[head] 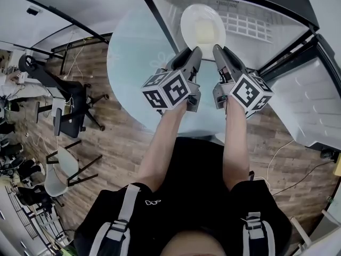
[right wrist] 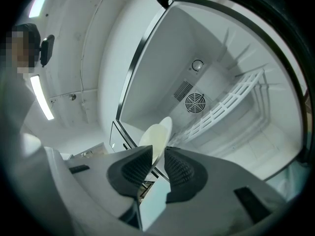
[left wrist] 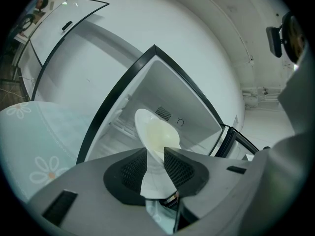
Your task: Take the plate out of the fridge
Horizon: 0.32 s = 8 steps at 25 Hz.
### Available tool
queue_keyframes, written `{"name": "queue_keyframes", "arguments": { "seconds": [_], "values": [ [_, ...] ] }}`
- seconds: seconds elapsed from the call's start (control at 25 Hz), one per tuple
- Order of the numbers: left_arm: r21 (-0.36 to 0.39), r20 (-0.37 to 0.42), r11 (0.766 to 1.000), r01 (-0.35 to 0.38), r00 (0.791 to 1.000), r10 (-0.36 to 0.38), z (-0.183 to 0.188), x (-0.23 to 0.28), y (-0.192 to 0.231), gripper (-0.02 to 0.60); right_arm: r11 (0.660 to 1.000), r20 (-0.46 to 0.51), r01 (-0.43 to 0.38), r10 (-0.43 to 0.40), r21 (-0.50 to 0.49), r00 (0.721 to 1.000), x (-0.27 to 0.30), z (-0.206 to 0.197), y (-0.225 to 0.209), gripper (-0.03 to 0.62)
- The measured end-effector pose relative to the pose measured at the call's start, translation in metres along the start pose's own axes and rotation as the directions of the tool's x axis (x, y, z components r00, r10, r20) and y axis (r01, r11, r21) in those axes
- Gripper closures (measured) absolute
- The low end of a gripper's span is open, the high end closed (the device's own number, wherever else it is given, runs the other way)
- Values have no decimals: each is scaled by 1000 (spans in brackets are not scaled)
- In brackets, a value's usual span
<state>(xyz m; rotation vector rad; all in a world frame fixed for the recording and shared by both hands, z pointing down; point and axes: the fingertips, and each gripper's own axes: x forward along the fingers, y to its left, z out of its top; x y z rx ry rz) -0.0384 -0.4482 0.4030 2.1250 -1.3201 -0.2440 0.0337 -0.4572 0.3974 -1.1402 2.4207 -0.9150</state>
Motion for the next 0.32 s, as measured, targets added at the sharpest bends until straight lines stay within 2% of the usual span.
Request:
{"name": "queue_keyframes", "arguments": {
  "seconds": [0.32],
  "values": [
    [-13,-9,1000,-12,1000,12,-7,-4,4,476,1000,-18,-1,1,-4,1000,-2,-8,-1,516]
  ]
}}
